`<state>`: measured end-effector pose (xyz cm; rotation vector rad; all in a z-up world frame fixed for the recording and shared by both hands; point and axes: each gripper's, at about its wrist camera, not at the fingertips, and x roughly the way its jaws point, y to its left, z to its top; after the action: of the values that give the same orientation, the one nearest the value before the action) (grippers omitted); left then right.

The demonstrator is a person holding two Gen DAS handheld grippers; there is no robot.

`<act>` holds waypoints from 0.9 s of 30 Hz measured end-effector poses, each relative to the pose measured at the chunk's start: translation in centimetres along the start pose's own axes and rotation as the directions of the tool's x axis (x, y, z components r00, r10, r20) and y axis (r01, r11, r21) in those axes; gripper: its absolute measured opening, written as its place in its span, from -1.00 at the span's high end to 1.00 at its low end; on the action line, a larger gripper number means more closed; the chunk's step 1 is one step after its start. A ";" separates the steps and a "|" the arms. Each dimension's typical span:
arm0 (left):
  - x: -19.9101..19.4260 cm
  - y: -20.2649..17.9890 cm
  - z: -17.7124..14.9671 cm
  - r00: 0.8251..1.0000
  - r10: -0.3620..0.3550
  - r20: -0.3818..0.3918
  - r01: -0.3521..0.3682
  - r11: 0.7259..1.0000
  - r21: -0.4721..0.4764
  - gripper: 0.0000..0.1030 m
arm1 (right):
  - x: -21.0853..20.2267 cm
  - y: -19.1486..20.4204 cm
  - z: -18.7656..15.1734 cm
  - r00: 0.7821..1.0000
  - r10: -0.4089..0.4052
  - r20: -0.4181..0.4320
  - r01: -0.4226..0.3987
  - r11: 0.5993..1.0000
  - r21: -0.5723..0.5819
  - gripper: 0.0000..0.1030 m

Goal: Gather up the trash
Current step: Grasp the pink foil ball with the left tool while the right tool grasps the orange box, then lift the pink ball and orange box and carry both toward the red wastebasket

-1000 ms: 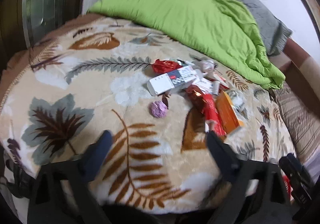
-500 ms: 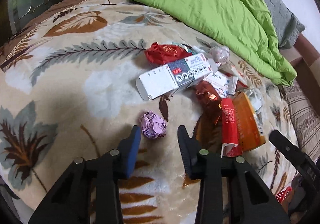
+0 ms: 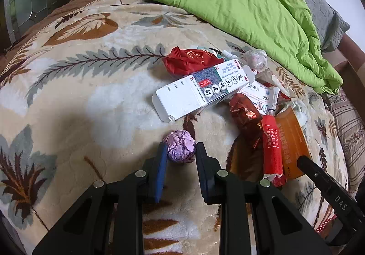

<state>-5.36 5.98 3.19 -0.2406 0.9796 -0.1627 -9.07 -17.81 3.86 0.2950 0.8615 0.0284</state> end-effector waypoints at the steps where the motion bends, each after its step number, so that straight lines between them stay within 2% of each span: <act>1: -0.1 0.1 0.0 1.000 -0.001 0.004 0.001 1.000 -0.001 0.54 | -0.2 0.0 0.0 1.000 0.002 0.006 -0.002 1.000 0.001 0.47; 7: -1.6 -0.5 -0.3 0.997 -0.020 0.080 0.017 0.999 0.035 0.54 | -2.0 0.2 -0.4 0.997 0.020 0.073 -0.018 1.000 -0.020 0.50; 15: -3.9 -2.7 -0.7 0.980 -0.045 0.194 0.017 0.990 0.140 0.54 | -4.3 0.5 -0.8 0.986 0.019 0.165 -0.013 0.999 -0.036 0.50; 19: -4.4 -3.7 -1.0 0.973 -0.066 0.221 0.024 0.982 0.186 0.54 | -5.1 0.4 -1.2 0.982 0.034 0.183 -0.030 0.999 -0.027 0.50; 27: -5.1 -4.6 -1.9 0.967 -0.085 0.239 0.030 0.975 0.222 0.54 | -6.6 0.4 -2.1 0.976 0.054 0.209 -0.049 0.998 -0.029 0.50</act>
<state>-9.81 2.53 7.51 -0.0854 0.6999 -0.2846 -14.91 -17.85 7.54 0.2920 0.6432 0.0547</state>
